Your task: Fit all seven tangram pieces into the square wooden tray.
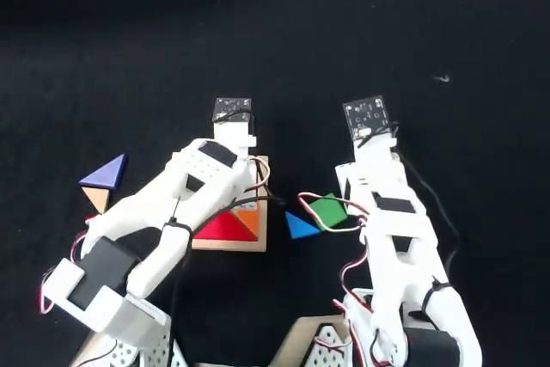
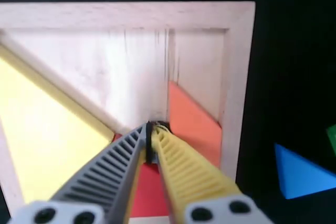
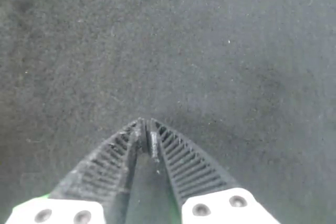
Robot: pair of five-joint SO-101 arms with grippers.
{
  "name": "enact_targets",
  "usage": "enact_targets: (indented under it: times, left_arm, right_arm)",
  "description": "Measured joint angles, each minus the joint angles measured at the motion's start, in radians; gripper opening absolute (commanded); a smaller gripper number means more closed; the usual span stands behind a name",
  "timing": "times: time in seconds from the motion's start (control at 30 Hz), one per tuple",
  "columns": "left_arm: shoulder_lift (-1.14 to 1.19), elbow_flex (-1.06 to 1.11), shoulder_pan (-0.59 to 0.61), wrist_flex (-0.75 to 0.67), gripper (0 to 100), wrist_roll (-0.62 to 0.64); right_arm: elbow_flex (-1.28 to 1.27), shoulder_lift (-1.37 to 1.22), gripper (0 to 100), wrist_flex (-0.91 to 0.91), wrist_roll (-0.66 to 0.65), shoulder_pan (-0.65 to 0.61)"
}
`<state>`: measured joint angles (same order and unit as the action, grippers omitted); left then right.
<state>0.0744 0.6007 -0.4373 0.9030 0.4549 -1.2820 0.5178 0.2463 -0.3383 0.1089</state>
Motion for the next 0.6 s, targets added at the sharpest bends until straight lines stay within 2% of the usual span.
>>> enact_targets:
  times: [0.23,0.37,0.5,0.6]
  left_arm:
    - [0.000,-0.003,0.000,0.015,3,0.000]
    - [-0.020,-0.094,0.021,0.163,3,0.002]
    - [-0.118,-0.209,0.132,0.348,3,0.000]
    - [-0.216,-0.270,0.219,0.465,3,-0.064]
  right_arm:
    - [0.000,0.000,1.2,0.000,0.000,0.000]
    - [0.000,0.000,1.2,0.000,0.000,0.000]
    - [0.000,0.000,1.2,0.000,0.000,0.000]
    - [0.000,0.000,1.2,0.000,0.002,0.000]
